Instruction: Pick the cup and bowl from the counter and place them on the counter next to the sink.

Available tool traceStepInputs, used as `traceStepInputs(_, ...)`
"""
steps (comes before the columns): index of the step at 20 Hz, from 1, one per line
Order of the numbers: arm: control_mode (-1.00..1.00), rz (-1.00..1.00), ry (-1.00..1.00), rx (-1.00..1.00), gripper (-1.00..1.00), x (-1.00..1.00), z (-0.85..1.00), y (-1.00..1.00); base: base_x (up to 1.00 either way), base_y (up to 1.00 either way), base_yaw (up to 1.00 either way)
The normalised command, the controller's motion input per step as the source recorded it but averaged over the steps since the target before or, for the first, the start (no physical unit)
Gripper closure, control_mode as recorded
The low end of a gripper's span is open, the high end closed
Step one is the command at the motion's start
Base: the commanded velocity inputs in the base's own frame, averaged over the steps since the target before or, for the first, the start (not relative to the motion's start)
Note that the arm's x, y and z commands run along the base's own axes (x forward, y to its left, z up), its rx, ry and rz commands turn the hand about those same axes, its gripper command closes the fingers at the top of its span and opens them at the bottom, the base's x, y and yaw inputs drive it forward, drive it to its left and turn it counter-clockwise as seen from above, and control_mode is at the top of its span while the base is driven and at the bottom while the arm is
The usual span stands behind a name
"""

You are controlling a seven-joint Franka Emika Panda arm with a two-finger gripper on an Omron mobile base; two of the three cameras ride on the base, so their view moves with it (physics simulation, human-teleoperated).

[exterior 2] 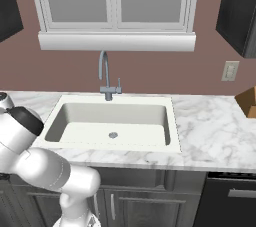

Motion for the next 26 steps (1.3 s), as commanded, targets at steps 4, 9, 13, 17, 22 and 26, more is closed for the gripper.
traceStepInputs(4,-1.0,0.0,0.01,0.0,1.0,0.0,-0.04,0.03,0.0,0.0,0.0)
traceStepInputs(9,-1.0,0.0,0.0,0.0,-1.0,0.0,0.0,0.0,0.0,0.0,0.0)
traceStepInputs(13,-1.0,0.0,0.0,0.0,-1.0,0.0,0.0,0.0,0.0,0.0,0.0)
traceStepInputs(17,-1.0,0.0,0.0,0.0,-1.0,0.0,0.0,0.0,0.0,0.0,0.0)
traceStepInputs(22,-1.0,0.0,0.01,0.0,-1.0,0.0,0.04,0.0,0.0,0.0,0.0)
traceStepInputs(26,-1.0,0.0,0.05,0.0,-1.0,0.08,0.31,0.0,0.0,0.0,0.0)
